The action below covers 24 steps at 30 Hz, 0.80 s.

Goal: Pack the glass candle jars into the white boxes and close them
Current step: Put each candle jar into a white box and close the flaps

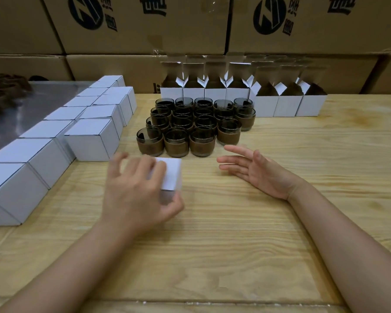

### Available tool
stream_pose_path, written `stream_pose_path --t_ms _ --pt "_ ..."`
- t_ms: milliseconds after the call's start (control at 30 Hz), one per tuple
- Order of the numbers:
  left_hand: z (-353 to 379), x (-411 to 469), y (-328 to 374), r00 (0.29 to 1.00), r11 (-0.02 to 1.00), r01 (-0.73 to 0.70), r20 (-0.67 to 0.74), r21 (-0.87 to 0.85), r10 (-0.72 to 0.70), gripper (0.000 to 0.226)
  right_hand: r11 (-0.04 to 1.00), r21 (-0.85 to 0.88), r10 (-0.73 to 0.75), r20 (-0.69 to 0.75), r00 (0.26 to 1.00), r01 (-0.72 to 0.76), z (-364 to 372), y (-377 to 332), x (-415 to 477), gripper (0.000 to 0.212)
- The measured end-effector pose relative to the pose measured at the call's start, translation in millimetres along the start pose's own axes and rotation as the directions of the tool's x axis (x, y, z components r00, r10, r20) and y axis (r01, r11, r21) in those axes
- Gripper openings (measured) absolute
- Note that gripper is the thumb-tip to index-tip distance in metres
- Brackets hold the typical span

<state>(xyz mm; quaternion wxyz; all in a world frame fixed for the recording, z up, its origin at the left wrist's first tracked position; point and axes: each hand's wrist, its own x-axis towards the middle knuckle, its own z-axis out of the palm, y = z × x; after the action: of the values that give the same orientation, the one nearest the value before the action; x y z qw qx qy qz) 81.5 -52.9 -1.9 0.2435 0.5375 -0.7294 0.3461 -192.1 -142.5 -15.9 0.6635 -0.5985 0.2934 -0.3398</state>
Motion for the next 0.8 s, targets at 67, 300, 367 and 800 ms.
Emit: stream_pose_path --t_ms 67,300,367,800 --pt "0.4 -8.8 -27.5 0.997 0.995 0.063 0.029 0.072 -0.065 0.046 1.0 0.017 0.004 0.002 1.0 -0.004 -1.4 1.1 0.3 0.098" --pt "7.5 5.4 -88.4 0.86 0.913 0.388 0.307 0.128 -0.408 0.05 0.999 0.042 -0.001 -0.007 1.0 0.001 -1.7 0.7 0.2 0.096" --pt "17.7 17.4 -99.6 0.805 0.876 0.453 0.347 0.167 -0.482 0.046 0.998 0.059 0.0 -0.016 1.0 0.001 -0.5 0.1 -0.1 0.096" --pt "75.0 68.4 -162.4 0.475 0.769 0.635 0.743 0.082 -0.471 0.112 0.984 0.179 -0.012 0.007 1.0 0.011 -8.6 1.8 2.3 0.054"
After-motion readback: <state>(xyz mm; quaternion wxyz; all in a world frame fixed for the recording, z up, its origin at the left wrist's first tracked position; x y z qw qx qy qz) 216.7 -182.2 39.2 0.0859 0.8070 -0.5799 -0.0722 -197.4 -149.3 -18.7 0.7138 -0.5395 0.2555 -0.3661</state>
